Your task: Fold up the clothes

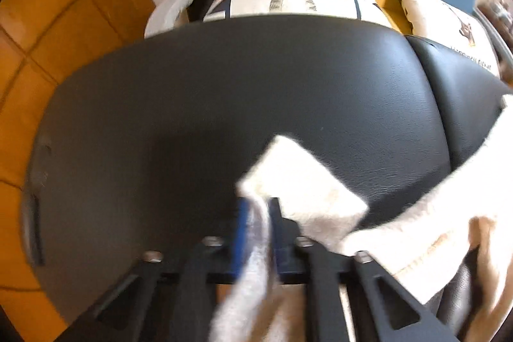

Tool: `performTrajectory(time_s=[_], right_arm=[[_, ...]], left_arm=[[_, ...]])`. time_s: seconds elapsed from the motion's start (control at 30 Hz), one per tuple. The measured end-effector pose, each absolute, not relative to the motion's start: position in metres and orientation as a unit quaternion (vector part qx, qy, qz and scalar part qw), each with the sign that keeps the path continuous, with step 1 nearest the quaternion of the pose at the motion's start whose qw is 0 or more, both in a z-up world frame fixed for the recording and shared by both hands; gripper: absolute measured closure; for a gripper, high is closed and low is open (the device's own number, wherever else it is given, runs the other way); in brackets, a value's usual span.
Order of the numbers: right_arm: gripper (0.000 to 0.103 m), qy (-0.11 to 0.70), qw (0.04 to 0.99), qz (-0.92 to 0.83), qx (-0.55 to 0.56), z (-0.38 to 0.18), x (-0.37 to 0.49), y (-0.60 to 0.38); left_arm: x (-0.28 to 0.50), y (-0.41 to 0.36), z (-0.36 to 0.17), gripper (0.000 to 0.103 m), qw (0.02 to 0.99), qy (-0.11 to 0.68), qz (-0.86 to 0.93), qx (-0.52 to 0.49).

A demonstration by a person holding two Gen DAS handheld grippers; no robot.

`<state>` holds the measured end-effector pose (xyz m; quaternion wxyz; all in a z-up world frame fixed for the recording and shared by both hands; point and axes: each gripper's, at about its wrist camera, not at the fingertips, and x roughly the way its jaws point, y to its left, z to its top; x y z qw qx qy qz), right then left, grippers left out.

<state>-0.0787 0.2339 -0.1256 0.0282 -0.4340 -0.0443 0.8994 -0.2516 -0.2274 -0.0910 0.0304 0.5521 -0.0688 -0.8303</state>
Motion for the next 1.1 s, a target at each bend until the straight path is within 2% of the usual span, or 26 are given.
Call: performTrajectory(time_s=[0.1,0.27,0.4,0.5,0.67,0.77,0.9,0.97,1.03,1.07,1.1], right_arm=[[0.070,-0.045,0.028,0.899,-0.434,-0.126,-0.078,0.234],[0.070,-0.046,0.030,0.899,-0.434,-0.125,-0.078,0.233],[0.070,-0.047,0.031,0.899,-0.434,-0.125,-0.077,0.231],[0.070,-0.048,0.031,0.899,-0.433,-0.125,-0.077,0.231],[0.070,-0.048,0.032,0.899,-0.434,-0.124,-0.078,0.229],[0.070,-0.048,0.033,0.899,-0.433,-0.124,-0.077,0.229],[0.070,-0.051,0.034,0.899,-0.433,-0.124,-0.077,0.228],[0.069,-0.052,0.035,0.899,-0.433,-0.124,-0.077,0.228],[0.069,-0.053,0.036,0.899,-0.433,-0.124,-0.077,0.227],[0.069,-0.053,0.036,0.899,-0.433,-0.124,-0.077,0.228],[0.069,-0.052,0.035,0.899,-0.433,-0.124,-0.077,0.228]], left_arm=[[-0.251,-0.235,-0.056,0.095,0.043,-0.039,-0.861,0.505],[-0.245,-0.287,0.022,0.096,0.108,0.062,-0.913,0.388],[-0.225,-0.336,0.050,0.096,0.131,0.144,-0.923,0.332],[-0.210,-0.363,0.040,0.098,0.139,0.195,-0.920,0.309],[-0.205,-0.395,-0.023,0.098,0.155,0.234,-0.883,0.376],[-0.182,-0.385,-0.055,0.098,0.143,0.272,-0.861,0.405],[-0.183,-0.342,-0.080,0.097,0.074,0.292,-0.847,0.439],[-0.188,-0.313,-0.080,0.092,0.041,0.271,-0.852,0.447],[-0.197,-0.281,-0.079,0.078,0.001,0.265,-0.847,0.461],[-0.201,-0.265,-0.079,0.075,-0.019,0.264,-0.842,0.469],[-0.205,-0.249,-0.079,0.064,-0.039,0.263,-0.837,0.478]])
